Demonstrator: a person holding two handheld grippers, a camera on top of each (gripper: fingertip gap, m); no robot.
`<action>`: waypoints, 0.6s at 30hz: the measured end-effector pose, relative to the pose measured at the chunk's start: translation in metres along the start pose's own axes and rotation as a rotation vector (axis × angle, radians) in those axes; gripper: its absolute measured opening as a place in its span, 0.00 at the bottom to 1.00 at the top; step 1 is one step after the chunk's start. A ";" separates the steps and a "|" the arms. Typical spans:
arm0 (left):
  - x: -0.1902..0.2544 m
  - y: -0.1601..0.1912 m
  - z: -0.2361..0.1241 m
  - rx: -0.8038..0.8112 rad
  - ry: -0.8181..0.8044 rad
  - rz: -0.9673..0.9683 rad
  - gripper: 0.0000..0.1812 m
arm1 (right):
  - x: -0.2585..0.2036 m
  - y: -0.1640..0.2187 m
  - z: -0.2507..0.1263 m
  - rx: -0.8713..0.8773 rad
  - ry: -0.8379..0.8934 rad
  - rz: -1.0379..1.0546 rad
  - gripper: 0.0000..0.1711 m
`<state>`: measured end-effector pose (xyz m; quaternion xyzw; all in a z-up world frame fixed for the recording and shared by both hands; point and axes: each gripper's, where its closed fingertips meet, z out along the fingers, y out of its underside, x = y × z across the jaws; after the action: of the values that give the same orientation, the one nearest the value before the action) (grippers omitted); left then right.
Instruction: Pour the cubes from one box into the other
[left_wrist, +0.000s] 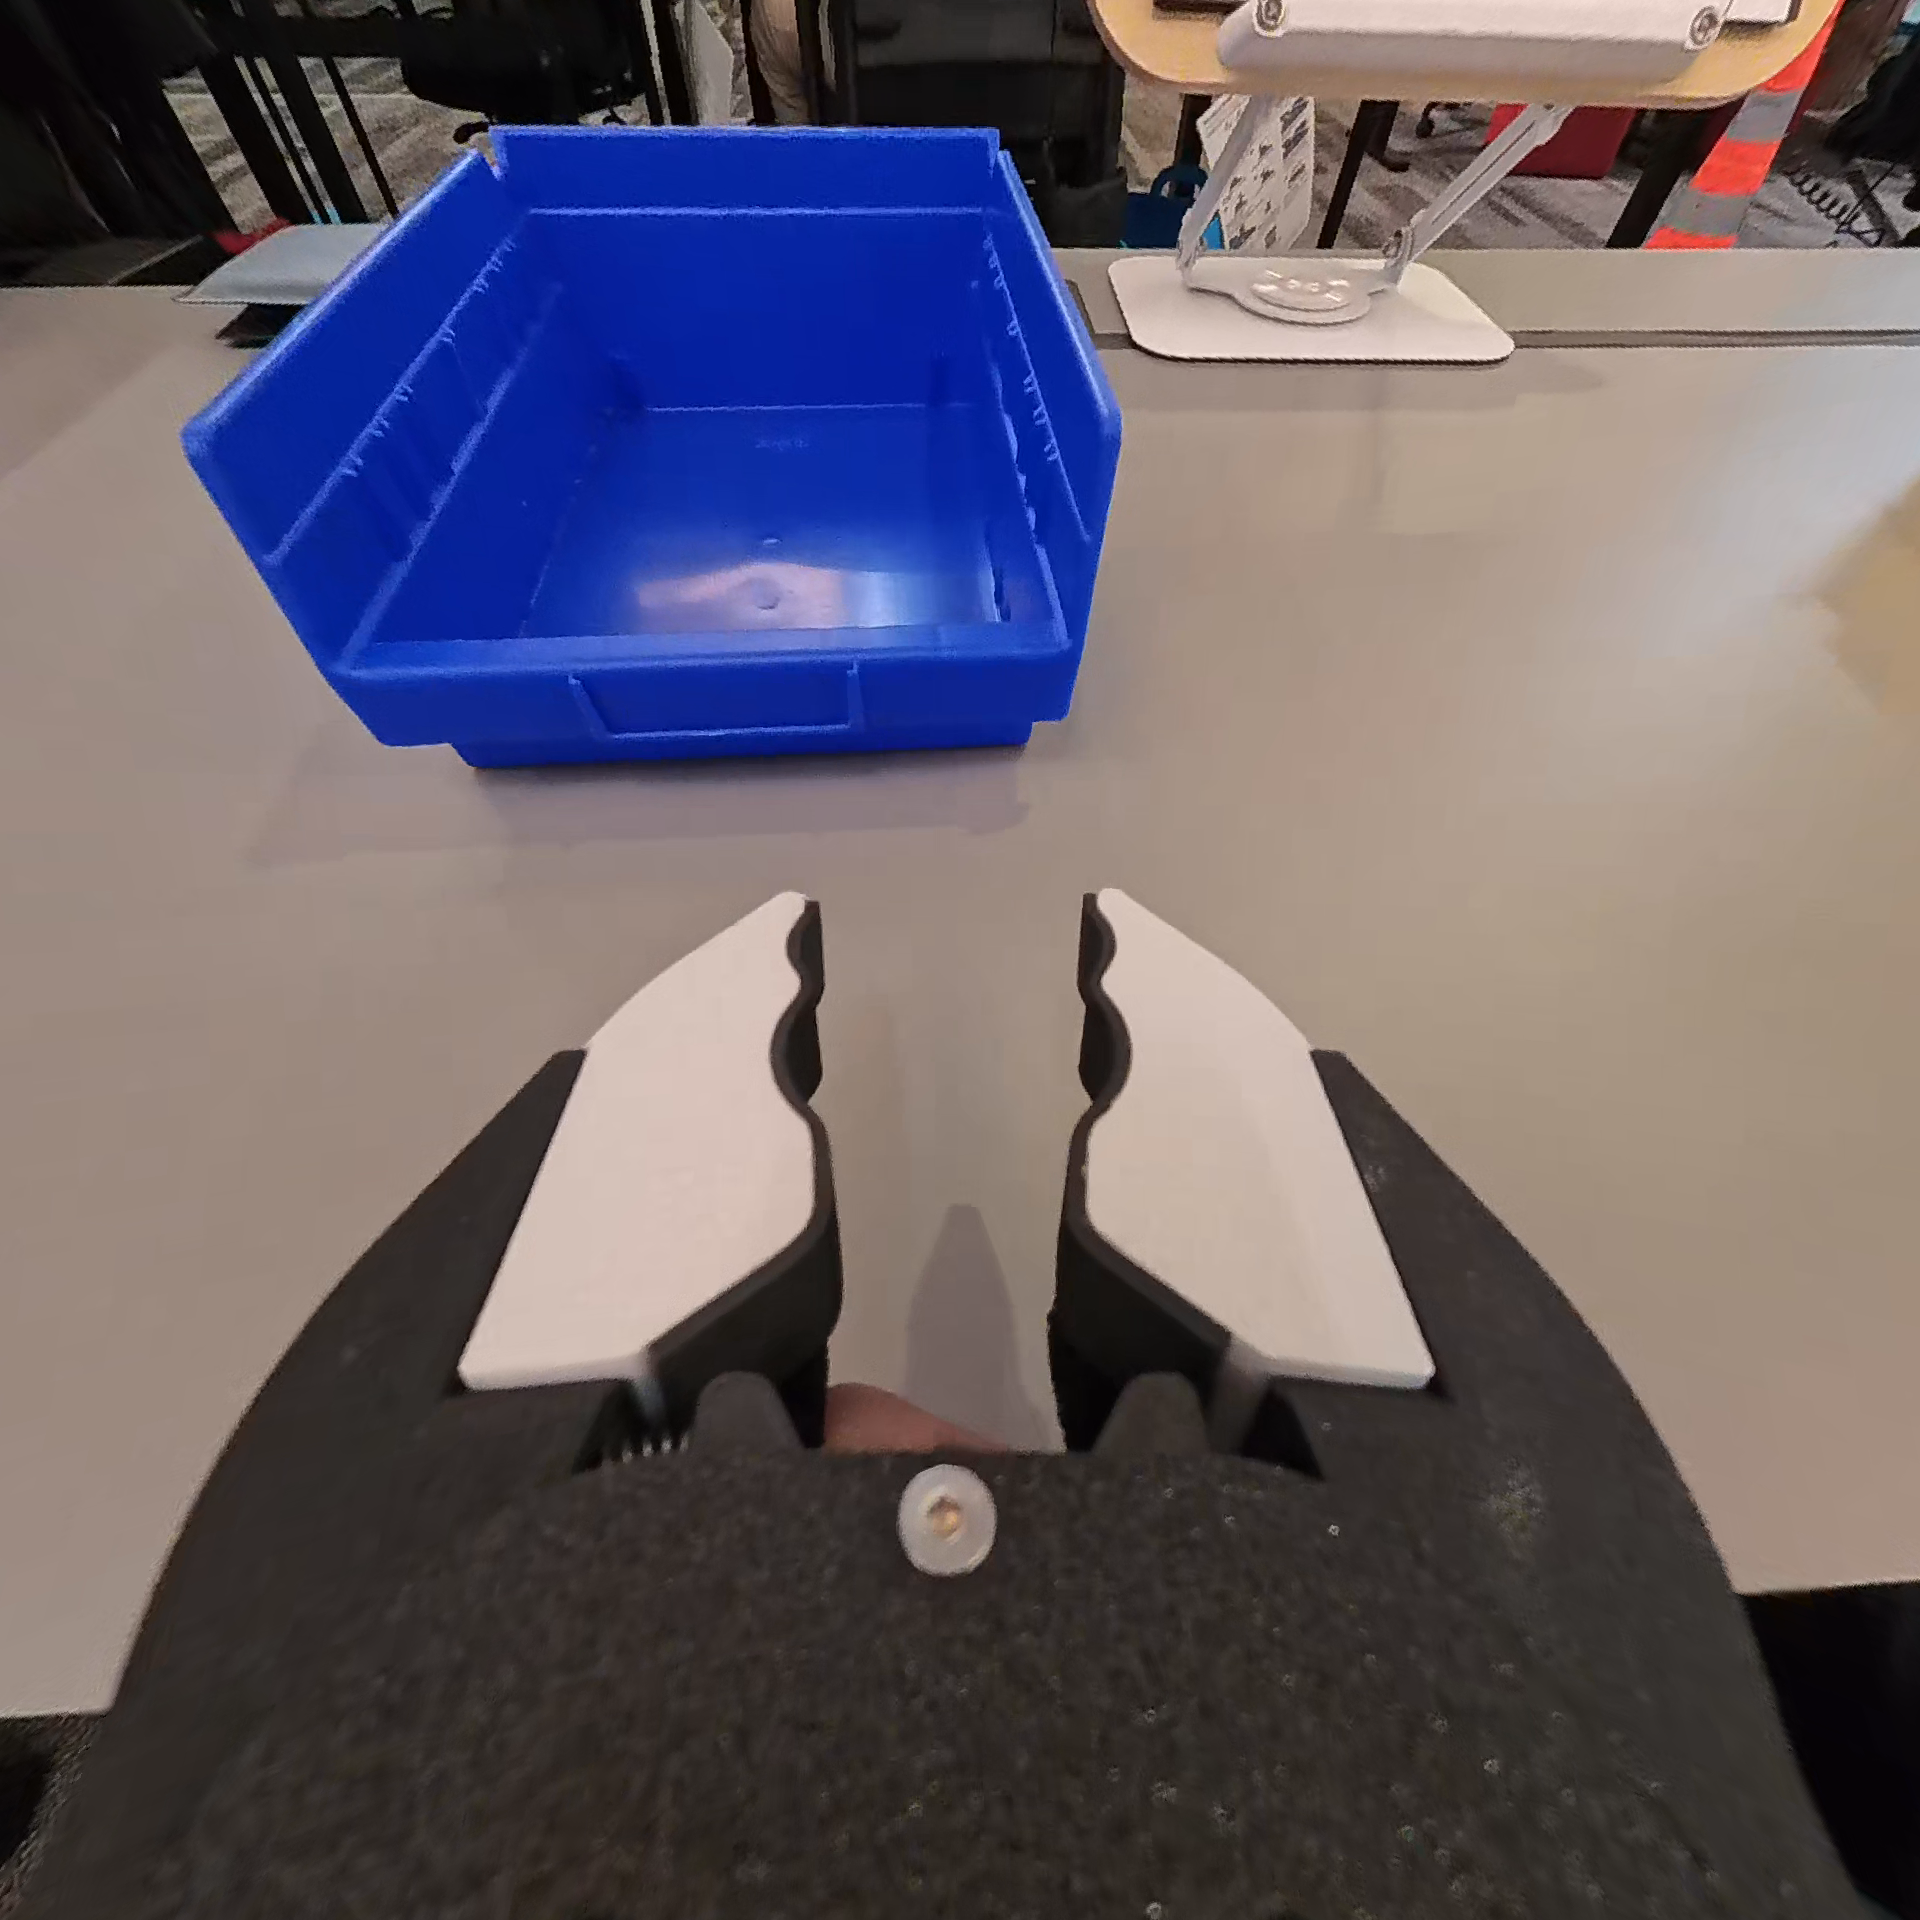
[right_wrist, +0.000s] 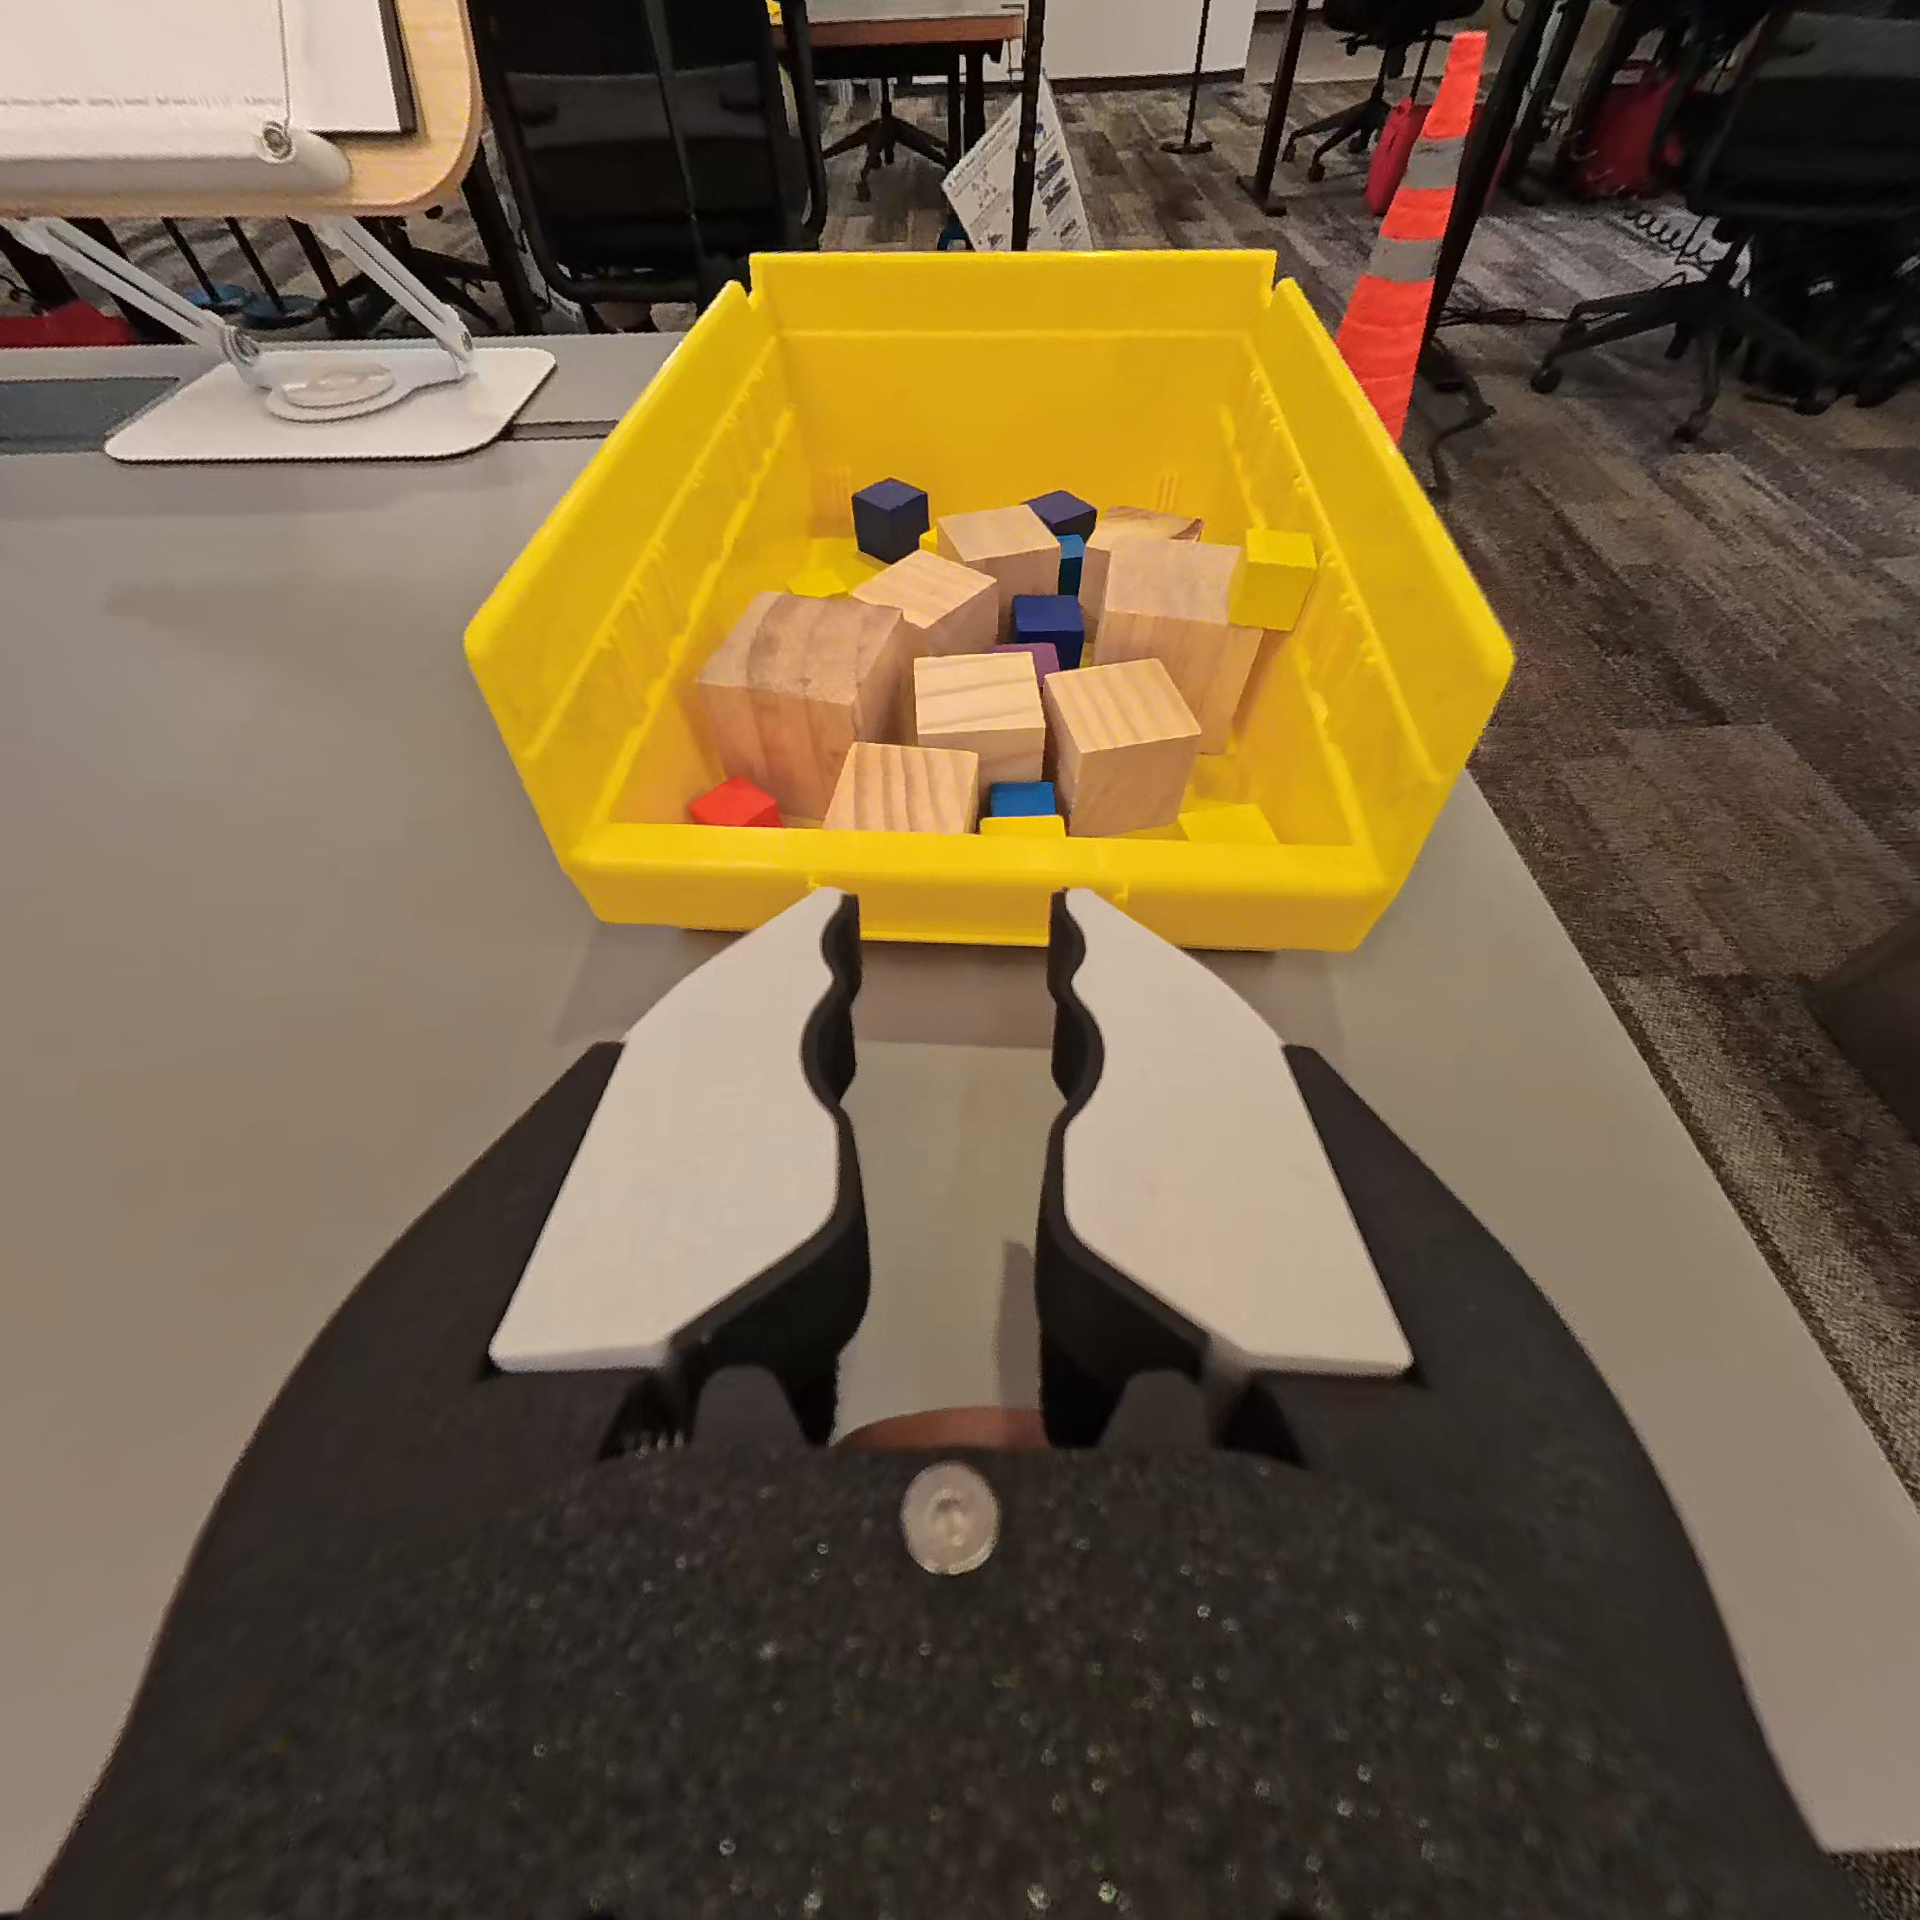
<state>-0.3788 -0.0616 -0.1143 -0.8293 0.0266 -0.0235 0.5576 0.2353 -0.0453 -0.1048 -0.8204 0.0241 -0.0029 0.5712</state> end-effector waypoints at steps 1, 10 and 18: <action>0.000 -0.001 0.000 0.001 0.001 0.000 0.26 | 0.000 0.000 0.001 -0.002 -0.002 0.003 0.20; 0.004 0.001 0.011 -0.024 0.013 0.004 0.26 | 0.004 0.003 0.012 -0.028 0.003 0.002 0.20; 0.106 -0.021 0.043 -0.088 0.367 -0.192 0.30 | 0.037 -0.043 0.017 0.139 0.057 0.008 0.21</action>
<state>-0.2700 -0.0209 -0.1100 -0.8334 0.0496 -0.2262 0.5018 0.2743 -0.0163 -0.0712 -0.7783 0.0432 -0.0255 0.6259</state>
